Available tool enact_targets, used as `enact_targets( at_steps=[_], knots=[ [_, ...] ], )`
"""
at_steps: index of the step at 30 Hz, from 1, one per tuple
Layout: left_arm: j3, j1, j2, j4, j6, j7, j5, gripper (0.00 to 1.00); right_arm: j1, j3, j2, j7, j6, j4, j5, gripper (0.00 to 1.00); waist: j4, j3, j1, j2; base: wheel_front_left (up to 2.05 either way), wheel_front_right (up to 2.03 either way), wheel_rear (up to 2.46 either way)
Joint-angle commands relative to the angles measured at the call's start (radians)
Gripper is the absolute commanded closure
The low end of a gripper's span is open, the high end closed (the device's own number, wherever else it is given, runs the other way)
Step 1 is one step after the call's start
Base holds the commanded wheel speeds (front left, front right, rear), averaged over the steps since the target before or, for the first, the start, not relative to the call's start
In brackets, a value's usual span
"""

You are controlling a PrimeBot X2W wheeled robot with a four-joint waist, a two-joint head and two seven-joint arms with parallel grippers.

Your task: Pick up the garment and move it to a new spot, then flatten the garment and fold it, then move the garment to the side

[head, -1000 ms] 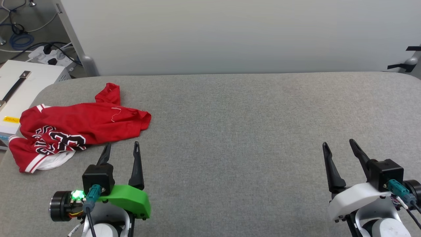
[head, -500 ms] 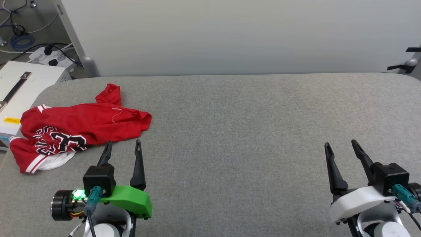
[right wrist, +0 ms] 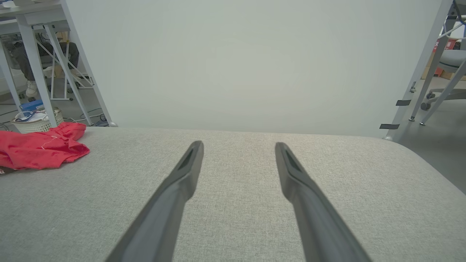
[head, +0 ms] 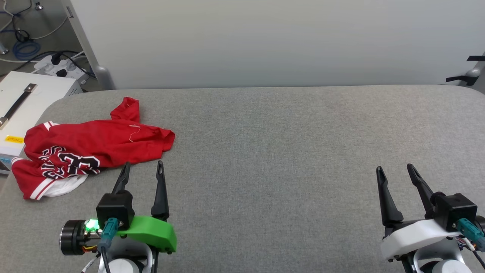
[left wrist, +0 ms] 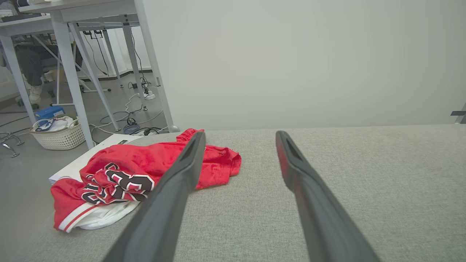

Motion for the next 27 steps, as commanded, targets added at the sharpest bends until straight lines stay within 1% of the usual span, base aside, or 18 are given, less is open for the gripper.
enact_targets(
  at_steps=[1, 19, 27],
  knots=[
    [-0.002, 0.025, -0.002, -0.003, 0.007, -0.011, -0.007, 0.0, 0.016, -0.003, 0.0, -0.011, 0.0, -0.008, 0.013, 0.0, 0.0, 0.0, 0.0, 0.0, 0.0, 0.0, 0.0],
    [-0.009, 0.044, -0.002, 0.003, 0.002, -0.051, -0.031, 0.0, 0.042, -0.009, 0.0, -0.052, 0.0, 0.006, 0.052, 0.0, 0.001, -0.004, 0.0, 0.0, 0.0, 0.0, 0.0],
    [-0.018, 0.054, -0.003, 0.018, 0.009, -0.081, -0.039, 0.0, 0.061, -0.011, 0.0, -0.081, 0.0, 0.015, 0.075, 0.0, 0.001, -0.011, 0.0, 0.0, 0.0, 0.0, 0.0]
  ],
)
